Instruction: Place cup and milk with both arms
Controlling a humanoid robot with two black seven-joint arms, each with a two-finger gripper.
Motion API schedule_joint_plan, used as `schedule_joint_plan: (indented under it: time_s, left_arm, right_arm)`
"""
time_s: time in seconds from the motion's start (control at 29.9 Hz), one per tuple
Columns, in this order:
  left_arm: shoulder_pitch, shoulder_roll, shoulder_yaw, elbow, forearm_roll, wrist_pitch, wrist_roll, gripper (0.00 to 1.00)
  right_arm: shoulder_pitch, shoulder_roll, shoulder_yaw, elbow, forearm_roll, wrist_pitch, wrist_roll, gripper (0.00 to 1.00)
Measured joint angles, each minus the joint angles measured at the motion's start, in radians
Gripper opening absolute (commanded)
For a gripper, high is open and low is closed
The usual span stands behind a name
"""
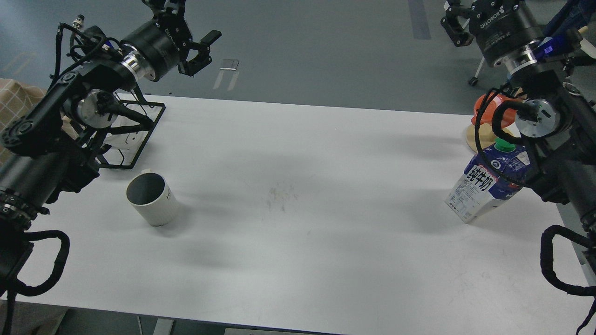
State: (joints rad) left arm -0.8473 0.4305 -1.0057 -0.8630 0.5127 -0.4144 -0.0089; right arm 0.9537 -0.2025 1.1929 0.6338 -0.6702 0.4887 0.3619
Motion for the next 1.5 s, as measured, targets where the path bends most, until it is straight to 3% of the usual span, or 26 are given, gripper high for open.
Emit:
schedule_joint_plan:
  time_s: [0.64, 1.5]
  left_arm:
    - [0.001, -0.005, 0.015, 0.018, -0.019, 0.041, 0.0, 0.98]
    - [0.019, -0.011, 0.007, 0.005, -0.022, 0.0, -0.028, 0.98]
  right_arm:
    - [0.023, -0.028, -0.114, -0.037, 0.002, -0.005, -0.005, 1.0]
    - [0.011, -0.035, -0.164, -0.039, 0.006, 0.0, 0.016, 1.0]
